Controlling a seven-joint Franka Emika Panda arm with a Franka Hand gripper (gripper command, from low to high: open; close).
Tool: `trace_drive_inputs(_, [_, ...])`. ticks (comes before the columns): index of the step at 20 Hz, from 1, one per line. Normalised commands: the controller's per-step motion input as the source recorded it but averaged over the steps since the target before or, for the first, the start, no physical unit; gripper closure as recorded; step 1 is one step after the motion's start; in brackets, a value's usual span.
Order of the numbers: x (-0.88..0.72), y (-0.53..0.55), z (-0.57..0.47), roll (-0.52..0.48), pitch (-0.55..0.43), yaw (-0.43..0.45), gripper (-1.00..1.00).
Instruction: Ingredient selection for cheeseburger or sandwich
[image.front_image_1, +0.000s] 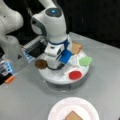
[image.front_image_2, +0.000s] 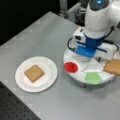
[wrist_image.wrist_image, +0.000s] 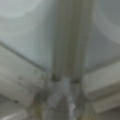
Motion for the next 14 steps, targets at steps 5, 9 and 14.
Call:
trace_drive_inputs(5, [-0.11,-0.06,-0.09,-0.052,-0.098,0.273,-1.0])
trace_drive_inputs(9, [-0.13,-0.1,-0.05,-0.039,-0.079,0.346,-1.0])
trace_drive_inputs(14, [-0.13,-0.11,-0.05,-0.005,-0.098,0.337,-1.0])
